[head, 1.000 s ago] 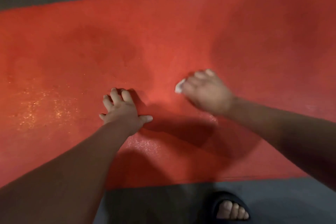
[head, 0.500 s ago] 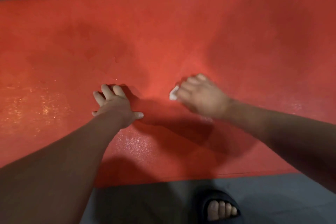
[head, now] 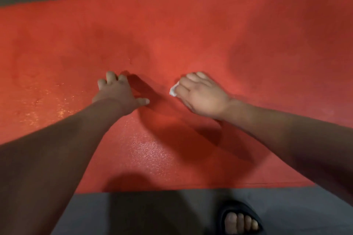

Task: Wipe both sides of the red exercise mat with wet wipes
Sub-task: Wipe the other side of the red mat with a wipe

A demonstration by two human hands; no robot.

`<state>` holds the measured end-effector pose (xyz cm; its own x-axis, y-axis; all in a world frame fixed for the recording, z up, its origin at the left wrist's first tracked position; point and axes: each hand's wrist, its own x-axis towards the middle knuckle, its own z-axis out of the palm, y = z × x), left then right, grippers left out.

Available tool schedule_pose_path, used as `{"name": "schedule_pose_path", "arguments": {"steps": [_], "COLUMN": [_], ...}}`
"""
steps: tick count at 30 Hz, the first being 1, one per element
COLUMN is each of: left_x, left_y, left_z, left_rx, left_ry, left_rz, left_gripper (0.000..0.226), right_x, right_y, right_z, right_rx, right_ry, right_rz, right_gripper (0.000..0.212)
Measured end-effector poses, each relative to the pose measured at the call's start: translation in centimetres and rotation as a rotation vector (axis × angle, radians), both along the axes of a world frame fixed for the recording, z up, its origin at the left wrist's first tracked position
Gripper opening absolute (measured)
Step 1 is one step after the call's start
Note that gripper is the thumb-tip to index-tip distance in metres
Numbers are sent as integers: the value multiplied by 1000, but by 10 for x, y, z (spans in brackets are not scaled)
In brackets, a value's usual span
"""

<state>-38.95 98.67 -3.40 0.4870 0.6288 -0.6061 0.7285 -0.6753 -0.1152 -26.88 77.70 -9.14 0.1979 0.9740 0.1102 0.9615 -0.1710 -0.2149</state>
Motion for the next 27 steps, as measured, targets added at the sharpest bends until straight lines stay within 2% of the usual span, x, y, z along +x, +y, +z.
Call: {"name": "schedule_pose_path", "arguments": {"steps": [2, 6, 8, 10, 14, 16, 18, 20, 22, 23, 25, 27], "left_x": [8, 19, 19, 18, 17, 16, 15, 17, 22, 25, 28, 29], "left_y": [9, 15, 16, 15, 17, 20, 24, 28, 31, 33, 37, 40], "left_z": [3, -2, -8, -14, -24, -29, -32, -36, -40, -43, -49, -54], "left_rx": [35, 27, 1, -36, -77, -93, -95, -92, -87, -85, -94, -103], "left_ry": [-34, -14, 35, 40, -10, -1, 24, 55, 99, 124, 158, 179], "left_rz": [-21, 75, 104, 161, 197, 180, 155, 134, 110, 105, 99, 86], "left_gripper": [111, 128, 140, 144, 145, 145, 146, 148, 153, 154, 159, 164], "right_x": [28, 97, 93, 64, -8, -6, 19, 58, 83, 81, 56, 15], "right_y": [2, 4, 16, 32, 44, 42, 44, 46, 51, 58, 78, 94], "right_z": [-3, -7, -6, -6, -9, -10, -12, -14, -10, -8, -5, -5], "right_rx": [-2, 56, 46, 61, 61, 55, 52, 77, 53, 46, 73, 83], "right_ry": [-77, -128, -74, -49, 43, 21, -85, -170, -137, -118, -102, -36], "right_rz": [-82, -758, -916, -830, -315, -192, -302, -596, -874, -916, -796, -494], "right_gripper": [18, 26, 26, 23, 14, 17, 25, 28, 28, 25, 18, 17]}}
